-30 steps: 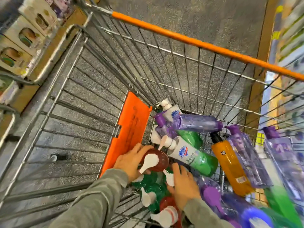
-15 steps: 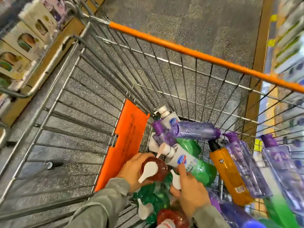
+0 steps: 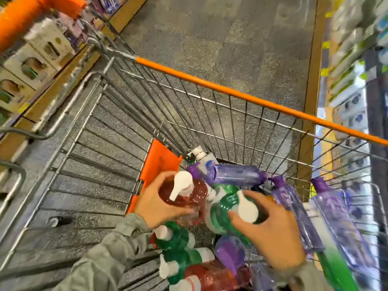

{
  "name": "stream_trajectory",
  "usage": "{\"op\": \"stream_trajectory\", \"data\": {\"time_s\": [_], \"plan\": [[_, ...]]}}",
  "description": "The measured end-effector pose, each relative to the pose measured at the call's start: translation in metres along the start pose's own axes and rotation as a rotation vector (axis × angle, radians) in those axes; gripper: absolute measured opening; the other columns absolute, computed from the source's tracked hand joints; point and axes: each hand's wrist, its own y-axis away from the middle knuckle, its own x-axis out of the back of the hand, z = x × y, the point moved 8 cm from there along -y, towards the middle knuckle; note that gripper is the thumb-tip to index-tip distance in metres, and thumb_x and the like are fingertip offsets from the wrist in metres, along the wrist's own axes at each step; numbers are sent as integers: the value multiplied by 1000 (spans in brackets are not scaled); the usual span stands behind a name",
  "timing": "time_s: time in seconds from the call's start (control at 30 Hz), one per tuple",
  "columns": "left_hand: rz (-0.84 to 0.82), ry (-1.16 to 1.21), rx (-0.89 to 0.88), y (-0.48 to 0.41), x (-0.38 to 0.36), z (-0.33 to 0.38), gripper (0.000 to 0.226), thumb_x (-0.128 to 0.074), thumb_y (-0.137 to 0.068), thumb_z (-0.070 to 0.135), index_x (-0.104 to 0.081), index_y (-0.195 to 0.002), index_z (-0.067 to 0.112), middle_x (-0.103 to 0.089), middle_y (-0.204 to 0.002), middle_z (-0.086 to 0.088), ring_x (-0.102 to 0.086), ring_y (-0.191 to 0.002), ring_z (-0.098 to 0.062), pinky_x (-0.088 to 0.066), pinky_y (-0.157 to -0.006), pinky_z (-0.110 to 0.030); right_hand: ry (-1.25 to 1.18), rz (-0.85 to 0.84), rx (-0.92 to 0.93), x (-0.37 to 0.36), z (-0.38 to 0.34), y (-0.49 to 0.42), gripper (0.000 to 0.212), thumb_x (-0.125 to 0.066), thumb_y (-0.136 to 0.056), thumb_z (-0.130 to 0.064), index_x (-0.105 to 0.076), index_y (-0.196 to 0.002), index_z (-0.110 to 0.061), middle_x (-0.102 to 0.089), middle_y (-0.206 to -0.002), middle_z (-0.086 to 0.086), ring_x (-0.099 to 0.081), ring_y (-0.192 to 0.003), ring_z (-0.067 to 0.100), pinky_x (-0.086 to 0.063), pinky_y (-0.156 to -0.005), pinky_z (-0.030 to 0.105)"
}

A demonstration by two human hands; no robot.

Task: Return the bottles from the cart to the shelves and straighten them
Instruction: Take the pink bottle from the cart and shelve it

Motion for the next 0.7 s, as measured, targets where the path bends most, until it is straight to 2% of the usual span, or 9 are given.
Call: {"op": "stream_trajectory", "data": {"time_s": [0.1,0.2,0.27,0.3,0.37,0.47,0.53,0.6,0.7], "plan": [[57,36,-25,0,8,24,68,-81,-31,56,-57,-94,49,-60,-97,39,-55,-86,19,-36,-74,2,-219,103,-3,28,-4,0,41,-80,-49,-58,-66,-85,-47,-72,-75,-17,-67,-72,5,-56,-74,34],[71,81,-43,4,11,47,70,-83,-30,54,-54,-92,62,-62,-93,36,-57,-84,15,-40,-74,-1,-322,237,47,61,-12,2,56,-71,-41,-74,-71,-85,-39,-71,-72,-21,-63,-68,2,-55,-70,26],[59,84,-57,8,10,62,73,-85,-30,56,-55,-96,58,-65,-95,30,-61,-88,9,-47,-80,-13,-290,309,111,82,-24,5,56,-63,-44,-87,-71,-84,-49,-72,-76,-21,-63,-73,2,-56,-73,32],[64,77,-64,10,11,71,74,-86,-29,58,-56,-97,58,-66,-95,29,-61,-88,8,-49,-83,-18,-278,331,139,91,-32,8,50,-61,-48,-87,-69,-85,-55,-71,-78,-23,-63,-75,-1,-55,-75,33],[77,90,-56,11,15,85,75,-88,-25,58,-56,-93,62,-64,-92,35,-60,-86,13,-48,-82,-14,-253,354,193,108,-52,15,34,-59,-55,-81,-64,-83,-62,-68,-80,-31,-61,-75,-9,-54,-74,27],[45,159,-81,12,20,116,71,-95,-26,41,-60,-87,53,-62,-87,40,-57,-80,18,-42,-73,-1,-185,400,239,128,-72,25,40,-52,-56,-88,-62,-85,-63,-68,-81,-26,-60,-72,2,-53,-72,34],[39,216,-108,12,26,139,72,-97,-28,33,-61,-89,44,-66,-86,32,-58,-77,15,-43,-73,-4,-157,450,265,142,-83,33,44,-46,-56,-92,-61,-84,-63,-69,-79,-17,-61,-71,14,-52,-70,38],[33,274,-126,12,33,158,68,-96,-30,37,-64,-90,39,-69,-88,24,-60,-79,9,-47,-76,-10,-97,477,293,153,-97,41,41,-47,-59,-90,-63,-79,-58,-69,-72,-5,-62,-72,22,-50,-67,40],[64,323,-175,19,47,189,66,-94,-33,38,-65,-92,43,-71,-89,18,-61,-80,3,-51,-79,-18,-25,535,343,171,-122,62,44,-55,-64,-75,-70,-83,-37,-65,-63,2,-61,-66,26,-46,-61,41]]}}
